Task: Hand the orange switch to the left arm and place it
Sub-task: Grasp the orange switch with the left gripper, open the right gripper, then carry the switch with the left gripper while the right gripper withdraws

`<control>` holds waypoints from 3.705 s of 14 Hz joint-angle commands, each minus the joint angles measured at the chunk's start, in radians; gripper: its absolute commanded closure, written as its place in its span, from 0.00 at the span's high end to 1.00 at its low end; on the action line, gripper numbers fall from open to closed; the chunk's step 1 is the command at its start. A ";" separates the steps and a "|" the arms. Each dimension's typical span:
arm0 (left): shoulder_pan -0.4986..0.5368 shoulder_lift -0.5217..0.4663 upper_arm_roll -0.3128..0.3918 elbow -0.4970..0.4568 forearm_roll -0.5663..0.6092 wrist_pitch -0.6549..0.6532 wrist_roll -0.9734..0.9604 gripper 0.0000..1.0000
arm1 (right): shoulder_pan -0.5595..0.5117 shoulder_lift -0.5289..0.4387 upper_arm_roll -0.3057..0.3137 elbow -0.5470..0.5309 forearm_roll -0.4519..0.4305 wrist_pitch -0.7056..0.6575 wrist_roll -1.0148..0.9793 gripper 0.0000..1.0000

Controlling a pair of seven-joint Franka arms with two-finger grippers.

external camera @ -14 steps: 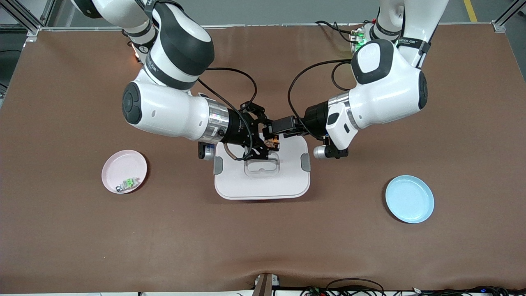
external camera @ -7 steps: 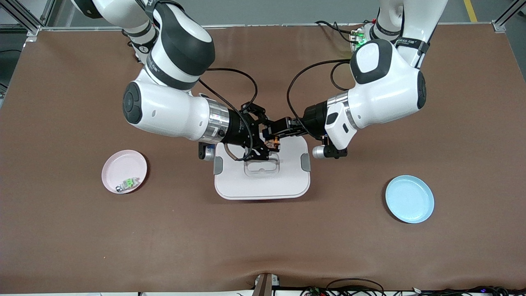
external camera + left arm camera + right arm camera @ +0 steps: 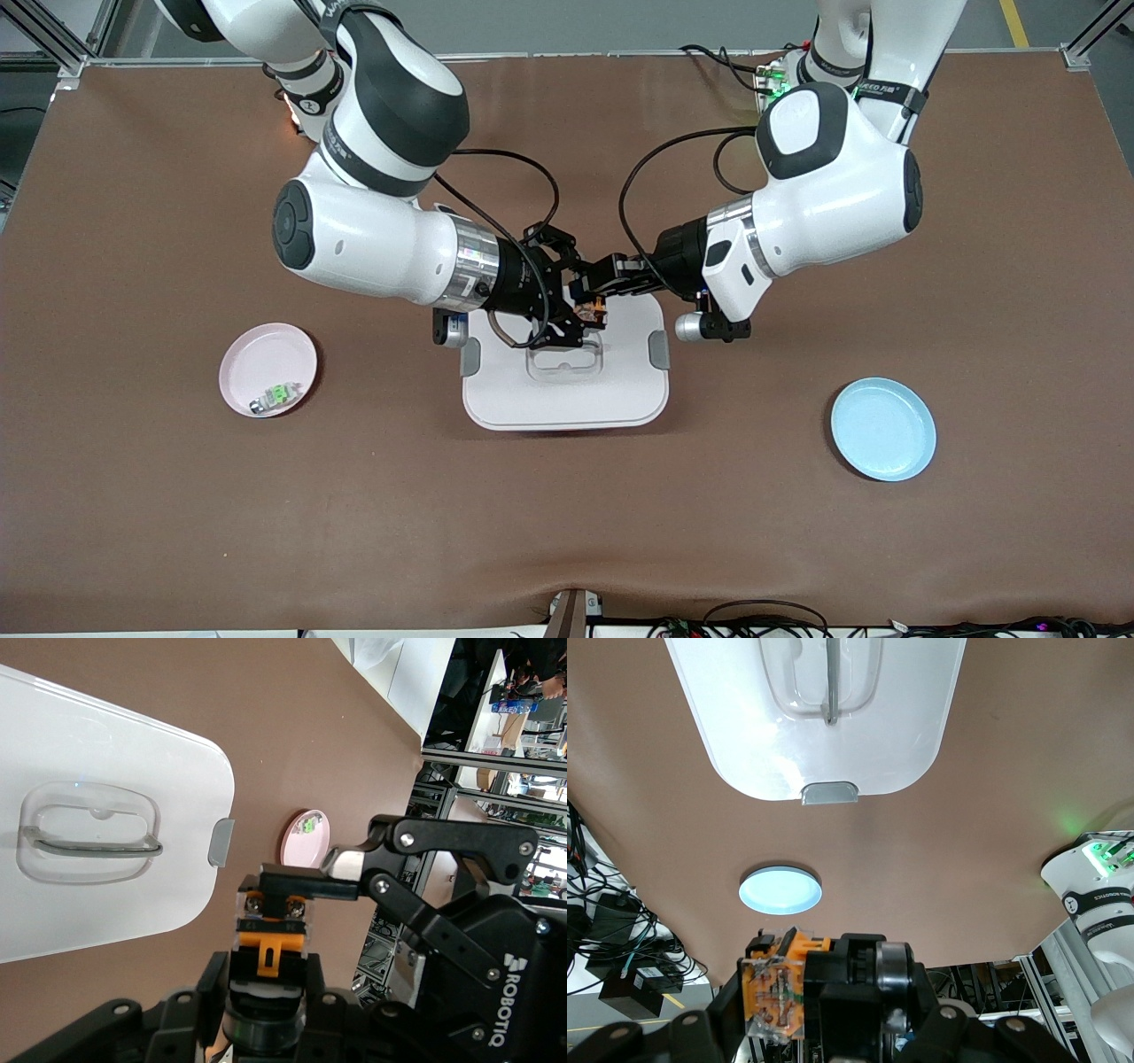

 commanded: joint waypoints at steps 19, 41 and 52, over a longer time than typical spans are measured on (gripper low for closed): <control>0.174 -0.127 0.014 0.002 0.279 -0.232 -0.042 0.00 | -0.108 -0.084 -0.016 0.042 -0.361 -0.493 -1.018 1.00; 0.477 -0.147 0.014 -0.001 0.892 -0.466 -0.721 0.00 | -0.470 -0.196 -0.013 0.025 -0.742 -0.657 -1.965 1.00; 0.481 -0.009 0.014 -0.037 1.035 -0.205 -1.122 0.00 | -0.520 -0.197 -0.018 -0.003 -0.759 -0.693 -1.951 1.00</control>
